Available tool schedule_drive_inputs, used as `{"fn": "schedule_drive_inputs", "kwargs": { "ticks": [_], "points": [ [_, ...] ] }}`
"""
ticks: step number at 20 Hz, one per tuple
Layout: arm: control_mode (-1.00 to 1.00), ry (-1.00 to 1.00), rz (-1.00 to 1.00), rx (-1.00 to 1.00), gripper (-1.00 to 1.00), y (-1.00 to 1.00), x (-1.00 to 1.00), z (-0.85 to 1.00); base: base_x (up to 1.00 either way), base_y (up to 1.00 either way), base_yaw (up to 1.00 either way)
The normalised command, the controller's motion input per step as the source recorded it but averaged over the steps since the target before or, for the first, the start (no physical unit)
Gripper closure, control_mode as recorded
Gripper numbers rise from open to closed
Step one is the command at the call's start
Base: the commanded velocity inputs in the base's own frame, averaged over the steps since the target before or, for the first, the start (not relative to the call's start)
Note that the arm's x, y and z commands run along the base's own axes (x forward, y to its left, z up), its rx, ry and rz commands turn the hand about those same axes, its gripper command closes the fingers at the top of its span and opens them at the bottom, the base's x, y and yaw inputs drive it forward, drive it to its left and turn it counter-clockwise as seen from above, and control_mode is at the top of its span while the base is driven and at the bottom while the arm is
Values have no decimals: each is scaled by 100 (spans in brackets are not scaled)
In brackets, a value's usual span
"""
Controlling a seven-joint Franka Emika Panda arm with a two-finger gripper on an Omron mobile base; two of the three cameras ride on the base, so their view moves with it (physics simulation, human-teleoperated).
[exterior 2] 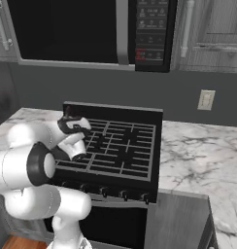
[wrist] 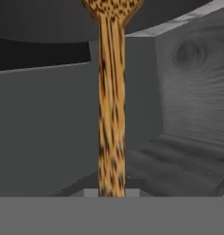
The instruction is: Put the squash and lemon wedge in the pot. Retrieve the spatula and lightly stir the vegetables in the pot.
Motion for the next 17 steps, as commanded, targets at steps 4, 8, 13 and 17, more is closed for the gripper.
{"fn": "schedule_drive_inputs", "kwargs": {
  "ticks": [4,8,13,17],
  "points": [
    [-100,-2,0,0,100,-19,-4,-5,0,0,0],
    [-100,4,0,0,100,-21,-21,-5,0,0,0],
    [-100,23,0,0,100,-20,-33,5,0,0,0],
    [-100,30,0,0,100,-1,-25,16,0,0,0]
  ]
}}
